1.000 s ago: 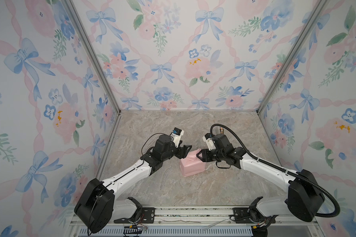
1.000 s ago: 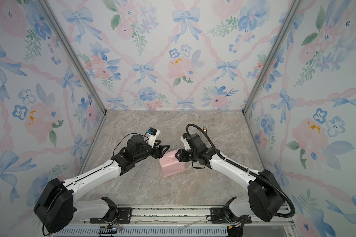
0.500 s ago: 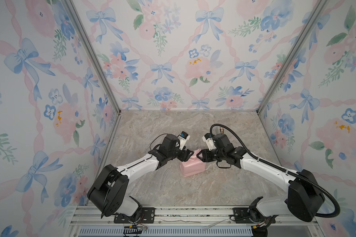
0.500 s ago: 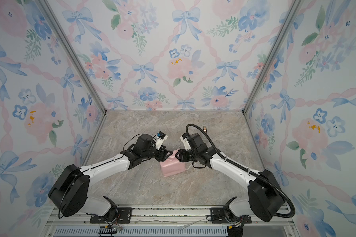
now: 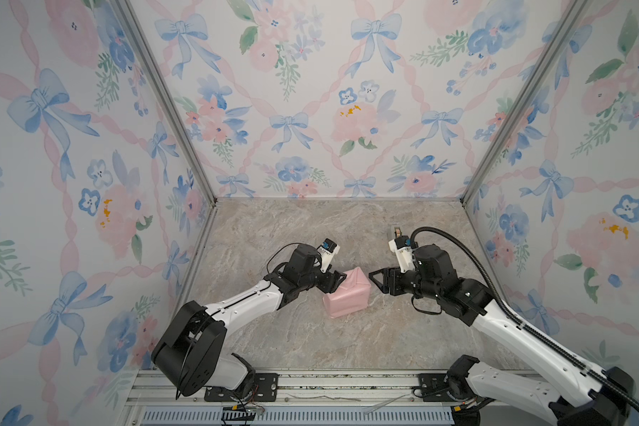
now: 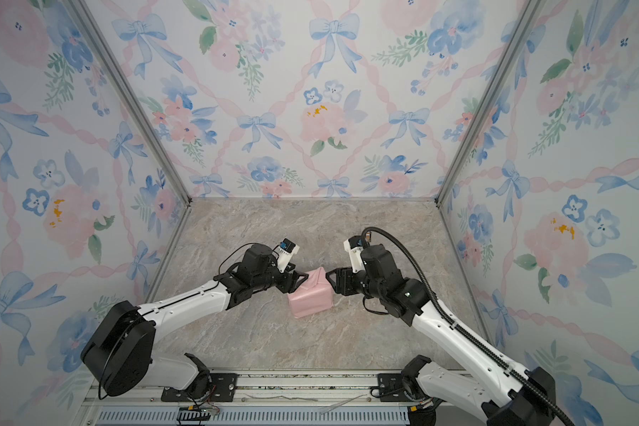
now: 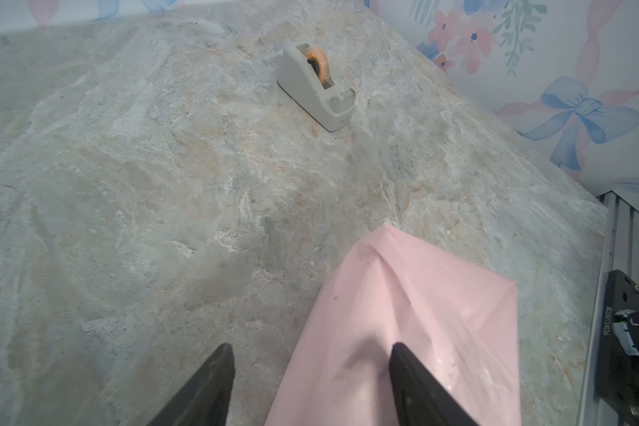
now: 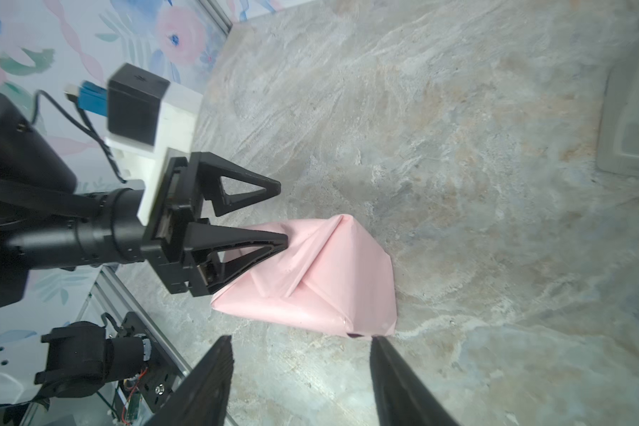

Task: Wrap the gift box in paper

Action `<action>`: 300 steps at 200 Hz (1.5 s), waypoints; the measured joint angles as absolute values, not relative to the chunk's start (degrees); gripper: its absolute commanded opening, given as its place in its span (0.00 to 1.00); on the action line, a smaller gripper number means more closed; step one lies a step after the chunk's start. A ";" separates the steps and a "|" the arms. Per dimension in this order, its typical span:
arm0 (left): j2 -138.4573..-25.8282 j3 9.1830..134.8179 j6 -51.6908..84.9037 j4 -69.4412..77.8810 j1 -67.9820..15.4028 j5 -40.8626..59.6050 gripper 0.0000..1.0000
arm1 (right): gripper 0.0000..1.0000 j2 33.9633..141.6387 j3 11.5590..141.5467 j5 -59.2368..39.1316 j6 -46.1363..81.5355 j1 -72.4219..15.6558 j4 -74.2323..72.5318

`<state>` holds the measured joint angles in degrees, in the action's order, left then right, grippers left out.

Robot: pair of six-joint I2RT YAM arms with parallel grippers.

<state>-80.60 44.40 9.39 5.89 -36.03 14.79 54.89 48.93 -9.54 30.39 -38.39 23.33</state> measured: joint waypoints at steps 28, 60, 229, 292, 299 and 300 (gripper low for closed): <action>-80.07 44.18 9.39 5.58 -36.14 14.35 0.68 | 0.60 48.88 41.21 -8.16 37.54 -42.87 22.48; -79.55 43.94 9.41 5.13 -36.25 14.20 0.67 | 0.53 48.80 34.39 -6.61 44.75 -47.33 19.97; -76.31 41.50 12.03 4.23 -36.42 14.83 0.67 | 0.39 70.30 32.36 -7.81 48.16 -38.79 -2.39; -76.55 40.38 13.32 6.72 -37.08 13.30 0.67 | 0.68 71.61 40.99 -11.57 43.29 -34.06 -0.56; -76.55 40.38 13.34 6.74 -37.10 13.17 0.67 | 0.72 70.00 41.10 -11.53 43.72 -34.26 0.40; -76.55 40.38 13.32 6.74 -37.10 13.15 0.67 | 0.72 69.84 41.10 -11.49 43.75 -34.28 0.51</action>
